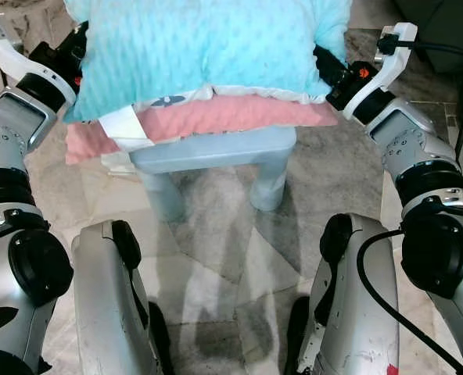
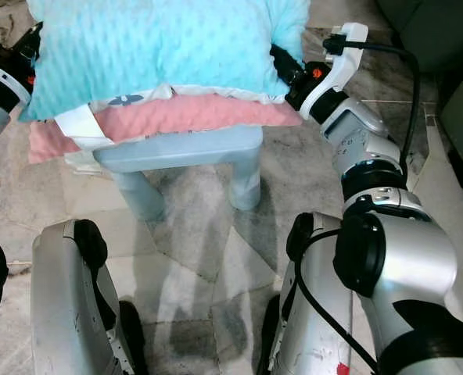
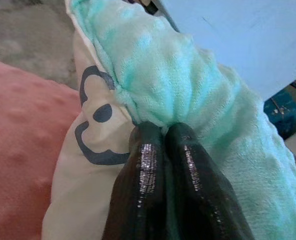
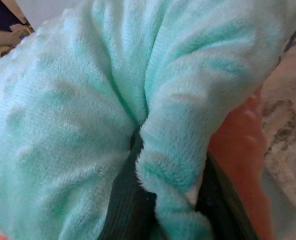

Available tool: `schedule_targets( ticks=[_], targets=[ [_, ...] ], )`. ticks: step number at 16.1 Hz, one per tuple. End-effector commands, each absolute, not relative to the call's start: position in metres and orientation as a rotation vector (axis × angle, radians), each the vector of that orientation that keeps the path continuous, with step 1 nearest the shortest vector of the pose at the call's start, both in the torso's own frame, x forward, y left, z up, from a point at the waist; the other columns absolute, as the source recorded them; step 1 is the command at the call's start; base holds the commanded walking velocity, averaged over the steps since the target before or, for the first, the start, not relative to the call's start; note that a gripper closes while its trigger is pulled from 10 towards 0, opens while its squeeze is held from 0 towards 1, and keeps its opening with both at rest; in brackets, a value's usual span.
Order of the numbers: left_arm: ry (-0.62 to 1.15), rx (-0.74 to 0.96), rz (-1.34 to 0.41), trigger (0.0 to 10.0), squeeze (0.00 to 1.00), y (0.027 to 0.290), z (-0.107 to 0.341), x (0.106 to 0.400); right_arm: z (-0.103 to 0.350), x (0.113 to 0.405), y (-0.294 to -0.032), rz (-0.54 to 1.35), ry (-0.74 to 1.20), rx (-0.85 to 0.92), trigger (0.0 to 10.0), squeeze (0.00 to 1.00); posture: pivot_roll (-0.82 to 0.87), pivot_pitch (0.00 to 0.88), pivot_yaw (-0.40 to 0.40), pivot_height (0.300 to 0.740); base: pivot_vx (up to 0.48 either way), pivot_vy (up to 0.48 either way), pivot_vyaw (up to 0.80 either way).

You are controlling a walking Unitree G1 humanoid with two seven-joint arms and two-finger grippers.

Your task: Move the pillow to the sofa

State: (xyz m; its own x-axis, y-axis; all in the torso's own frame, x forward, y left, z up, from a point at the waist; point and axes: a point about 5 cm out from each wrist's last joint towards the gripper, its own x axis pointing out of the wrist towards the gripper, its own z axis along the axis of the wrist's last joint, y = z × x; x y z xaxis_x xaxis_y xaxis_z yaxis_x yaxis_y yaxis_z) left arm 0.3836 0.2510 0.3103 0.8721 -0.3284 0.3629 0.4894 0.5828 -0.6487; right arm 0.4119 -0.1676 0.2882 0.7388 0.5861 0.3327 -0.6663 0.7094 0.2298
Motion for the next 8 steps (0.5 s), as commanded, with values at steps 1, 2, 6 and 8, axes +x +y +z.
schedule_targets(
  ticks=[1, 2, 6, 8],
  targets=[
    [-0.225, -0.796, -0.524, 0.0, 0.0, 0.251, 0.315, 0.38, 0.288, 0.411, -0.161, 0.746, -0.235, 0.333, 0.0, 0.0, -0.05, 0.252, -0.012, 0.312, 0.0, 0.0, 0.0],
    [-0.234, -0.783, -0.524, 0.0, 0.0, 0.252, 0.316, 0.378, 0.289, 0.411, -0.16, 0.75, -0.238, 0.331, 0.0, 0.0, -0.05, 0.238, -0.013, 0.312, 0.0, 0.0, 0.0],
    [-0.469, -0.646, -0.382, 0.0, 0.0, 0.27, 0.33, 0.376, 0.302, 0.413, -0.158, 0.69, -0.31, 0.321, 0.0, 0.0, -0.06, 0.149, -0.023, 0.312, 0.0, 0.0, 0.0],
    [-0.58, -0.479, -0.288, 0.0, 0.0, 0.27, 0.328, 0.368, 0.31, 0.411, -0.158, 0.66, -0.384, 0.289, 0.0, 0.0, -0.07, 0.092, -0.026, 0.312, 0.0, 0.0, 0.0]
  ],
)
